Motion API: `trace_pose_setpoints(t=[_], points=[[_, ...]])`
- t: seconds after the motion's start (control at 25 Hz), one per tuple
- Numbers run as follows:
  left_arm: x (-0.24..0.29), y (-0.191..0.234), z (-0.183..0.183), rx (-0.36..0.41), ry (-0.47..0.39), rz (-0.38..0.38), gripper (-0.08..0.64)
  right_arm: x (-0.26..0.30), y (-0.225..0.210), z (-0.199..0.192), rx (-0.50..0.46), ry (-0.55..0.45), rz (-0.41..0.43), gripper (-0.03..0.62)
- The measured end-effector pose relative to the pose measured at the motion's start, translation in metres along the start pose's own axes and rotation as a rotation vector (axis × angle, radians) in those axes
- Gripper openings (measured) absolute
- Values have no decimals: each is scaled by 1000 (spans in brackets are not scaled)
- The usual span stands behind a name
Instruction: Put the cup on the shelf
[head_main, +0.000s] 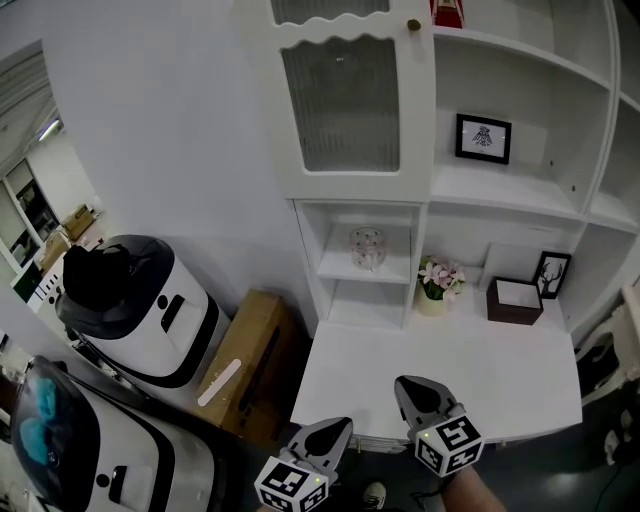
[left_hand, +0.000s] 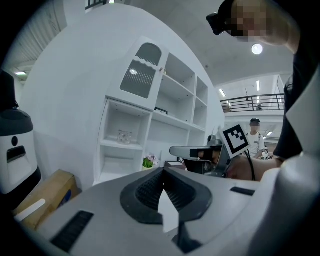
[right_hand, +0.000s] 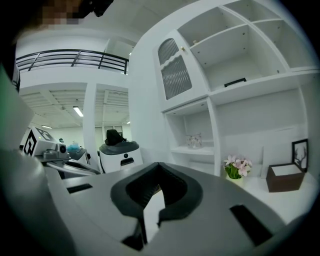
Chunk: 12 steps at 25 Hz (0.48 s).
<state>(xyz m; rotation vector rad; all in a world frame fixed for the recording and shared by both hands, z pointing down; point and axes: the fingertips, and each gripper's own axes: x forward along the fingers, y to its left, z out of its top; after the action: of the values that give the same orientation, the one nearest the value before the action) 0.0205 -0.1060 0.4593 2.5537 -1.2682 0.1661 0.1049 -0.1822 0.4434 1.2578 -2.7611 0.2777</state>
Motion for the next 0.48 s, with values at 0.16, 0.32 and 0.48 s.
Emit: trace_pose_setpoints(t=[0.16,0.32,0.48], points=[[-17,11,1,4,6,-17,5,2,18,-4,13,2,-24,3],[-36,26,4,19,11,-49,5,6,41,-8,18,4,-56,3],[-57,38,2,27,20,-86,5,8,66,-12,32,6,-92,3]])
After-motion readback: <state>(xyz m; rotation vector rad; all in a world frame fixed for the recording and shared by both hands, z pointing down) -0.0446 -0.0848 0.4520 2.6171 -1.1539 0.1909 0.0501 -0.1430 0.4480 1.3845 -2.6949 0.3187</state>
